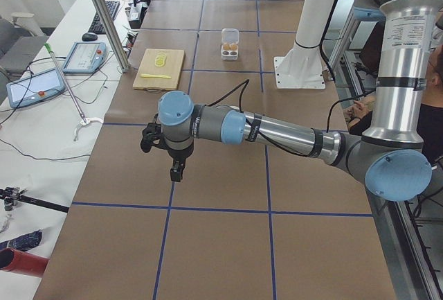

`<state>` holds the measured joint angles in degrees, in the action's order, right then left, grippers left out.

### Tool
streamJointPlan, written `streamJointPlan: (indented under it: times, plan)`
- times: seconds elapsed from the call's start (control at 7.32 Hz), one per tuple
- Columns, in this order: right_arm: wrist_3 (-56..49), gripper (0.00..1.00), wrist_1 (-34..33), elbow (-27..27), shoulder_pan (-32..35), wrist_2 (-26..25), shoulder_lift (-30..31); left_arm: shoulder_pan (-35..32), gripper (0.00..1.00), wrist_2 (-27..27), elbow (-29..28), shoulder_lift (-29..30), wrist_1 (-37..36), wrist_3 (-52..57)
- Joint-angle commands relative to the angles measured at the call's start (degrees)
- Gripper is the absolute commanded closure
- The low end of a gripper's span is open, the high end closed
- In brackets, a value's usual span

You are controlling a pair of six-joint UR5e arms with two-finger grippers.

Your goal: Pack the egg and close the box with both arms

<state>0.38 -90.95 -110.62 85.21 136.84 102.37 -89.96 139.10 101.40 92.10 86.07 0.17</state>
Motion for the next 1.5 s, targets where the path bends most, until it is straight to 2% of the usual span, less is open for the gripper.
streamJointPlan:
  times: [0.0,0.14,0.41,0.68,0.96,1.23,1.37]
  plan:
    - [0.06,0.0,0.6,-0.38,-0.13,0.18,0.02,0.4,0.0,0.56,0.37,0.09,0.33,0.18]
    - [0.06,0.0,0.6,-0.47,-0.13,0.26,0.02,1.1,0.0,0.56,1.24,0.18,1.02,0.26]
    - [-0.02,0.0,0.86,-0.38,-0.39,3.06,0.02,10.29,0.0,0.47,3.18,0.27,7.16,-4.52]
    - [-0.02,0.0,1.04,-0.47,-0.39,5.19,0.72,19.43,0.0,0.29,7.12,-1.04,16.63,-24.41]
    - [0.06,0.0,2.36,-0.38,-0.65,5.19,0.73,29.17,0.0,0.12,7.75,-1.05,28.21,-55.56]
    - [-0.02,0.0,2.27,-0.12,-1.09,4.93,0.73,37.99,0.0,-0.76,7.67,-0.96,37.38,-75.06]
    - [-0.02,0.0,2.36,-0.12,-1.27,4.84,0.73,43.32,0.01,-7.03,7.75,-0.96,39.77,-84.02]
